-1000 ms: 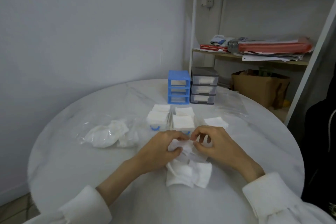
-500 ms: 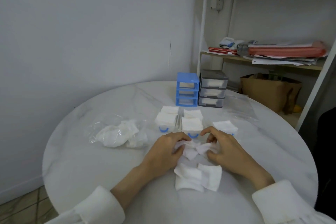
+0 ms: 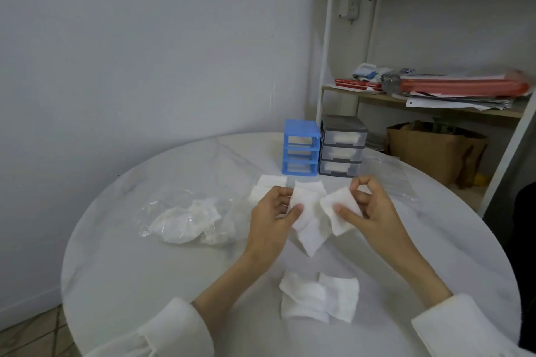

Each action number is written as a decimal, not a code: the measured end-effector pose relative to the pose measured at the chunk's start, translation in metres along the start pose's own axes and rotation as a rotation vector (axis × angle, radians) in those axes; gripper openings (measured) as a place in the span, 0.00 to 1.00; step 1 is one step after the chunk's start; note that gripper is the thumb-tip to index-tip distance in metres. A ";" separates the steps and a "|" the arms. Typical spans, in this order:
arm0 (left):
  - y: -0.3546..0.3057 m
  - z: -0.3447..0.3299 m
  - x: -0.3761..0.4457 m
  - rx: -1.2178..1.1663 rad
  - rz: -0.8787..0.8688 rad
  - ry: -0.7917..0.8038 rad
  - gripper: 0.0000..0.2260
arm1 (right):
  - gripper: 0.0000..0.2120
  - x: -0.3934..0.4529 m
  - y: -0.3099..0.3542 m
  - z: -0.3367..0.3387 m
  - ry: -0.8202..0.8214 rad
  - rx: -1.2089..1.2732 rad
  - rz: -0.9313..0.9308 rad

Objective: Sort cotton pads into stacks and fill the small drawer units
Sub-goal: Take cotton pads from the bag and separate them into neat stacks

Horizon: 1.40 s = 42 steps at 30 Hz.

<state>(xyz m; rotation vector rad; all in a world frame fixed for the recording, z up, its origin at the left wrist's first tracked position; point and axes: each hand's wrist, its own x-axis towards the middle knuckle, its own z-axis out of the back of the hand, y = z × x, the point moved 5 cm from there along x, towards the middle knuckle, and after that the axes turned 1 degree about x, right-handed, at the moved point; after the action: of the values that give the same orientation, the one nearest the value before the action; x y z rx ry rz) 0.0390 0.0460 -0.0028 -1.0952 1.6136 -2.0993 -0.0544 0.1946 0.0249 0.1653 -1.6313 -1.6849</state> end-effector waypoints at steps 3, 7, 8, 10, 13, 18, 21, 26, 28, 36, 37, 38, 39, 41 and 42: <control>0.003 -0.010 0.006 -0.092 0.073 -0.005 0.09 | 0.14 0.008 0.005 0.001 -0.047 0.167 -0.004; 0.009 -0.014 0.010 -0.231 0.165 0.012 0.09 | 0.13 0.012 0.000 -0.010 -0.017 0.205 -0.016; 0.010 -0.014 0.010 -0.273 0.182 0.023 0.09 | 0.11 0.014 -0.002 -0.014 0.002 0.175 -0.010; 0.010 -0.014 0.008 -0.349 0.210 0.055 0.07 | 0.08 0.015 -0.007 -0.019 0.011 0.139 -0.015; 0.010 -0.017 0.005 -0.448 0.260 0.107 0.06 | 0.12 0.015 -0.017 -0.022 -0.026 0.166 -0.073; 0.010 -0.016 0.007 -0.542 0.293 0.095 0.09 | 0.13 0.014 -0.018 -0.016 -0.102 0.038 0.001; 0.009 -0.017 0.008 -0.542 0.269 0.121 0.09 | 0.11 0.016 -0.021 -0.015 -0.133 0.017 -0.036; 0.007 -0.016 0.008 -0.521 0.227 0.128 0.08 | 0.08 0.016 -0.022 -0.014 -0.138 -0.011 -0.073; 0.006 -0.016 0.008 -0.502 0.214 0.130 0.08 | 0.07 0.016 -0.022 -0.012 -0.158 -0.027 -0.072; 0.004 -0.015 0.006 -0.436 0.208 0.098 0.11 | 0.05 0.015 -0.021 -0.010 -0.170 -0.107 -0.058; 0.004 -0.016 0.006 -0.439 0.212 0.096 0.11 | 0.05 0.015 -0.021 -0.009 -0.171 -0.114 -0.055; 0.003 -0.016 0.006 -0.446 0.217 0.096 0.11 | 0.05 0.014 -0.021 -0.009 -0.173 -0.110 -0.049; 0.003 -0.017 0.006 -0.454 0.223 0.096 0.10 | 0.05 0.014 -0.020 -0.009 -0.173 -0.102 -0.044; 0.003 -0.016 0.006 -0.456 0.238 0.085 0.10 | 0.05 0.013 -0.019 -0.010 -0.161 -0.088 -0.036; 0.003 -0.016 0.006 -0.459 0.244 0.081 0.10 | 0.06 0.013 -0.019 -0.011 -0.154 -0.075 -0.031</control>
<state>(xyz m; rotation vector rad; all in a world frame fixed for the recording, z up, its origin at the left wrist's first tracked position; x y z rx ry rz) 0.0229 0.0526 -0.0048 -0.8823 2.2147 -1.6809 -0.0651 0.1763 0.0111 0.0243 -1.6821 -1.8177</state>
